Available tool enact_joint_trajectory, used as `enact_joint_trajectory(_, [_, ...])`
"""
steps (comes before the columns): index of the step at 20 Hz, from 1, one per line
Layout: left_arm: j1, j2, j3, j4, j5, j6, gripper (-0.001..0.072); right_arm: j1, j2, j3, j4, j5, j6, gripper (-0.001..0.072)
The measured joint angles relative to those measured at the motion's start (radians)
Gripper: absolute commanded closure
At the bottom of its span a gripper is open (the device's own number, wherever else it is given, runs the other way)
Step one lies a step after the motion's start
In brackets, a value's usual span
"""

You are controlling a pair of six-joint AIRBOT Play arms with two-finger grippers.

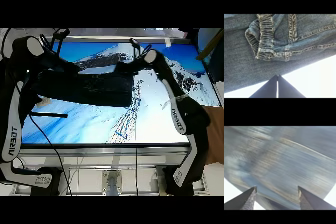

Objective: Fold the clothes and pants, and hang the long-sleeved shirts on hangers.

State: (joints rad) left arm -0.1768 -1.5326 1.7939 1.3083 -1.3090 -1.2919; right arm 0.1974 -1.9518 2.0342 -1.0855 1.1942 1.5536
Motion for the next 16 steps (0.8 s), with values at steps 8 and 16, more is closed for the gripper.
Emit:
enact_joint_trajectory(8, [0.002, 0.0, 0.0, 0.0, -0.001, -0.001, 0.069, -0.229, -0.107, -0.143, 0.271, 0.114, 0.027, 0.0027])
enact_joint_trajectory(16, [0.002, 0.0, 0.0, 0.0, -0.002, -0.002, 0.069, -0.154, -0.253, -0.161, 0.578, 0.02, -0.039, 0.0033])
